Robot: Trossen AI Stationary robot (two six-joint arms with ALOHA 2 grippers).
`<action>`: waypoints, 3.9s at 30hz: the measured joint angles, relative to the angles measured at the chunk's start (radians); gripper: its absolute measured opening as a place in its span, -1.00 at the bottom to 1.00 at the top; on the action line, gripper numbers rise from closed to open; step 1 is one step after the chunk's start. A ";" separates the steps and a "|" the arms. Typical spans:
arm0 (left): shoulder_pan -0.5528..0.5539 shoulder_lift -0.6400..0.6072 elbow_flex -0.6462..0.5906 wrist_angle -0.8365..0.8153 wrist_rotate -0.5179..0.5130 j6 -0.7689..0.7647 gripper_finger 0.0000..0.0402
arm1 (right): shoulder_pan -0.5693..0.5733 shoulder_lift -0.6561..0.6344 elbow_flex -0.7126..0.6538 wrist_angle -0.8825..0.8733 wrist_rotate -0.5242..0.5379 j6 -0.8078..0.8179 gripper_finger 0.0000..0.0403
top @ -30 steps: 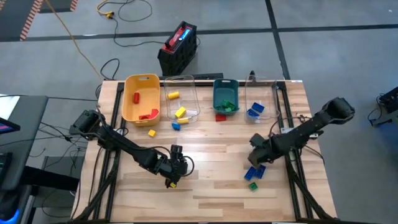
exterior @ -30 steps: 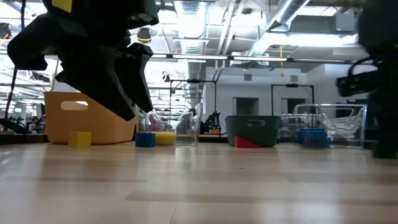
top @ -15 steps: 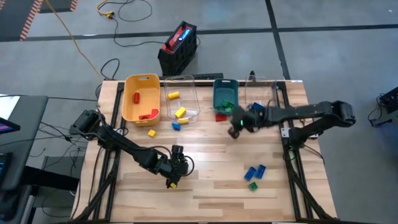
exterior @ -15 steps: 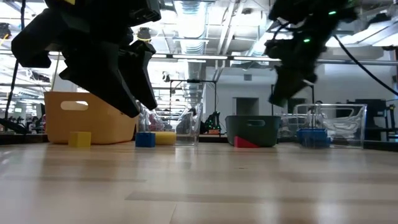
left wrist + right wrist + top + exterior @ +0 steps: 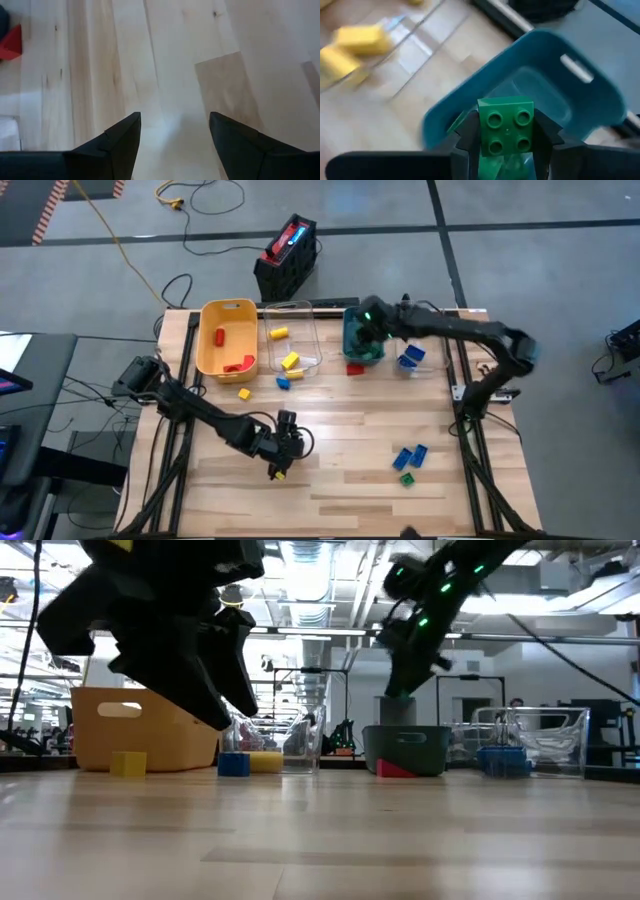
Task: Sort blocks
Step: Put the green block into the blue bin, then put the green game piece into the blue bin
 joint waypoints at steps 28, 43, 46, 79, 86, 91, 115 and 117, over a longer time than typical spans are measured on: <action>0.006 0.000 0.000 -0.035 0.000 -0.011 0.15 | -0.142 0.308 0.356 -0.329 -0.087 -0.093 0.23; -0.019 0.000 0.000 -0.060 0.002 -0.097 0.15 | 0.717 -0.082 0.073 -0.508 -0.032 0.157 0.22; -0.028 0.000 0.000 -0.061 0.003 -0.099 0.15 | 0.907 -0.087 0.034 -0.507 -0.005 0.320 0.22; -0.032 0.000 0.026 -0.063 0.008 -0.102 0.15 | 1.299 0.227 -0.007 -0.420 -0.136 0.627 0.22; -0.032 0.000 0.026 -0.070 0.008 -0.107 0.15 | 1.270 0.227 -0.044 -0.377 -0.133 0.576 0.22; -0.032 0.000 0.026 -0.074 0.009 -0.109 0.15 | 1.264 0.227 -0.046 -0.381 -0.132 0.535 0.22; -0.049 0.000 0.026 -0.095 0.010 -0.136 0.15 | 1.173 0.223 -0.084 -0.266 -0.137 0.401 -0.49; -0.058 0.000 0.026 -0.110 0.007 -0.135 0.15 | 1.135 0.205 -0.063 -0.255 -0.097 0.339 -0.49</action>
